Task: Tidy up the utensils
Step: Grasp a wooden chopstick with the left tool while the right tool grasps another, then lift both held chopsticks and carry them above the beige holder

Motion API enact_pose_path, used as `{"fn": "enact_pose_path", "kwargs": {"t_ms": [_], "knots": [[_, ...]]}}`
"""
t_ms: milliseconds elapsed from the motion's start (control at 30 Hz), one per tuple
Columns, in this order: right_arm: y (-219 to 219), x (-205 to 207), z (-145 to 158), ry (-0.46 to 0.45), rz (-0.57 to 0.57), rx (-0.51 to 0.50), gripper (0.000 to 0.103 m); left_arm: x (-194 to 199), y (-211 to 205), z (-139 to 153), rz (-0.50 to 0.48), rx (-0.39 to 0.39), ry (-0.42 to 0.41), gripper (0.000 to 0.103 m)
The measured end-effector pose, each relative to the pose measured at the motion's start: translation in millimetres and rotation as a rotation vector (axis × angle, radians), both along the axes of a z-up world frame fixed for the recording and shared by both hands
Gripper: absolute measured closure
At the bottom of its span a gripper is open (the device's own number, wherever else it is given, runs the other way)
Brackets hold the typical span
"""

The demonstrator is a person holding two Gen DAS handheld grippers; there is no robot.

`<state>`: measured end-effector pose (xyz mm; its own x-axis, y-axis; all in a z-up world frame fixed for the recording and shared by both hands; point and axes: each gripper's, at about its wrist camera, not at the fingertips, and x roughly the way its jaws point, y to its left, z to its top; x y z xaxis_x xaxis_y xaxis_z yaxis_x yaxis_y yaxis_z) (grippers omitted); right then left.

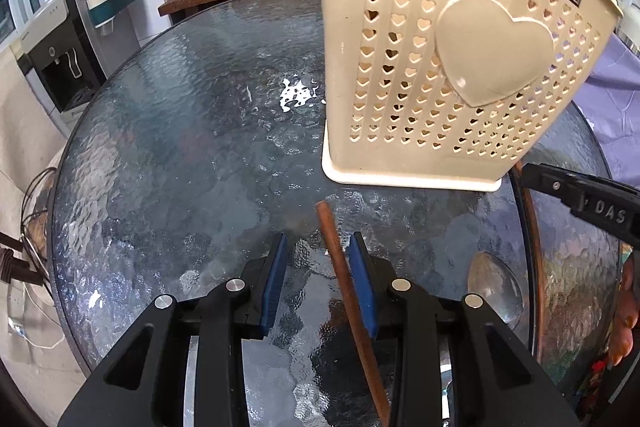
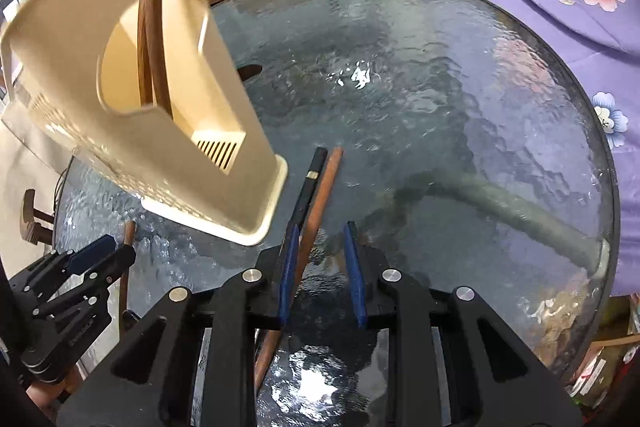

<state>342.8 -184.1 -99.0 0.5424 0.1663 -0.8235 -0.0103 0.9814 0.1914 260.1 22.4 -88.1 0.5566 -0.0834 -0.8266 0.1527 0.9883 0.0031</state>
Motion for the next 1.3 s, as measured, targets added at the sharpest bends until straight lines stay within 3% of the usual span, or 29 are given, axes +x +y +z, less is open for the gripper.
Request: {"fn": "enact_pose_path", "kwargs": {"t_ms": [500,633,767,1000,1300], "knots": [[12.1,15.8,1.4,0.004,-0.004,-0.075,0.079,0.5,-0.8,0.8,-0.003,-0.010,0.012,0.071],[15.7,9.8,1.7,-0.012,-0.014,-0.103,0.091,-2.3,-6.8,-0.6,0.001,0.001,0.005,0.071],[11.5,10.3,1.3,-0.011,-0.011,-0.100,0.092,-2.7,-11.1,-0.8,0.005,0.005,0.013,0.072],[9.1,11.9,-0.7,-0.049,-0.013,-0.098,0.093,1.7,-23.1,0.2,0.005,0.016,0.001,0.093],[-13.0,-0.1,12.7,-0.131,-0.039,-0.047,0.095,18.3,-18.7,5.8,0.021,-0.050,-0.014,0.096]]}}
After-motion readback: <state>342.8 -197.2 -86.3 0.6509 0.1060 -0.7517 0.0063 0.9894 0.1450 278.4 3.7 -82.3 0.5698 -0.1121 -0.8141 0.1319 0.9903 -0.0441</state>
